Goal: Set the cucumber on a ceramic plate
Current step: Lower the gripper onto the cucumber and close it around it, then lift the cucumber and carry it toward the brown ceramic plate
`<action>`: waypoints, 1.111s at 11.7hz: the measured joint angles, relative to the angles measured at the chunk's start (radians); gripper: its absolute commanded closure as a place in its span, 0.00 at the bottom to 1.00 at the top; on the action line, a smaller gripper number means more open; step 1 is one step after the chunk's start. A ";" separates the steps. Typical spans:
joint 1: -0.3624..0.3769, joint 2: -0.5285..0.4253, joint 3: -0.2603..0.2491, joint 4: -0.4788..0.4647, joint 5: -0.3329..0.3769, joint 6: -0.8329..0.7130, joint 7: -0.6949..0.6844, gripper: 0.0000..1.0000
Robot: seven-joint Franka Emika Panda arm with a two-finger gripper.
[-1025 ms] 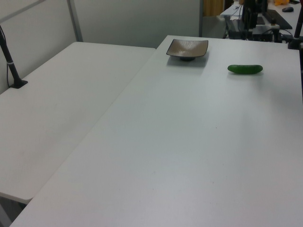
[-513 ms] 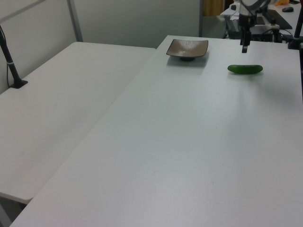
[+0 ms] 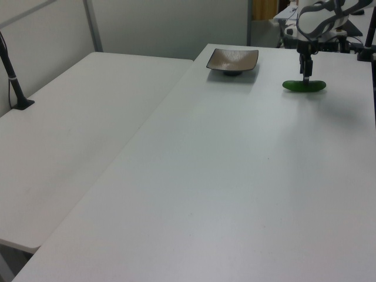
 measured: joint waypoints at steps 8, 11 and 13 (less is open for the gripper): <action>-0.004 0.024 0.000 -0.060 -0.008 0.097 -0.003 0.21; -0.005 0.024 0.000 -0.061 -0.008 0.097 -0.006 0.55; -0.010 0.024 0.000 -0.061 -0.008 0.097 -0.041 0.86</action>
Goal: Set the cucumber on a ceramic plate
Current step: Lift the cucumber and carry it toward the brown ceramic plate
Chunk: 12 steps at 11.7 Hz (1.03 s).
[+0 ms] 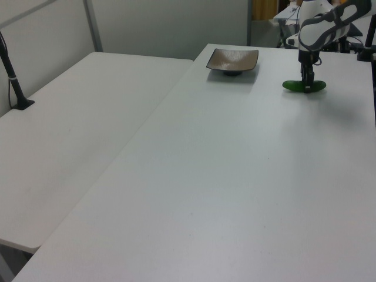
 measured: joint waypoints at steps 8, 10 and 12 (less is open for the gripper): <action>-0.014 -0.018 0.000 0.024 0.000 0.000 -0.016 0.95; -0.021 -0.027 0.000 0.084 0.003 -0.006 -0.016 0.95; -0.029 -0.029 0.000 0.155 0.068 -0.011 -0.016 0.94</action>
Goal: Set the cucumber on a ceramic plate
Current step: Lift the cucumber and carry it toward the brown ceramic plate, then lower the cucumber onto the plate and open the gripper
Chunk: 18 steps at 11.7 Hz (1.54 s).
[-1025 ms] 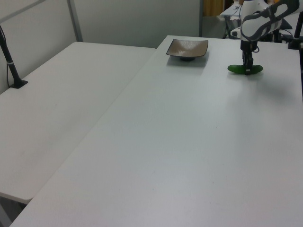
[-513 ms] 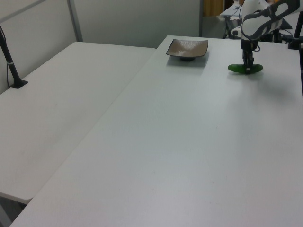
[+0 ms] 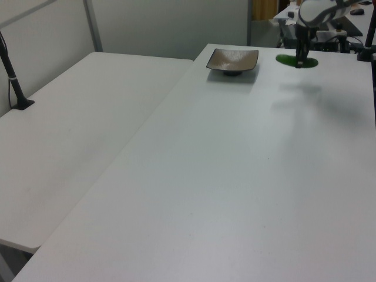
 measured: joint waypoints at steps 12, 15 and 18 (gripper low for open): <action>0.008 0.280 0.014 0.374 0.319 0.331 0.140 0.95; 0.050 0.398 0.016 0.476 0.320 0.475 0.243 0.93; 0.072 0.474 0.016 0.557 0.320 0.527 0.297 0.88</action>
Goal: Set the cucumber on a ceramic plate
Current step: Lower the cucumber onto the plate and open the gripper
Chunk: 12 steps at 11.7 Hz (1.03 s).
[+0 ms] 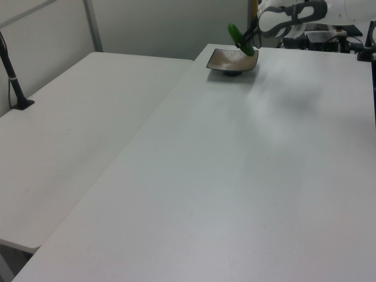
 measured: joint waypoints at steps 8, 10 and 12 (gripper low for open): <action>0.014 0.086 0.025 0.055 0.000 0.095 0.003 0.23; 0.014 0.086 0.025 0.057 0.000 0.095 0.003 0.00; 0.015 0.085 0.025 0.060 0.000 0.095 0.003 0.00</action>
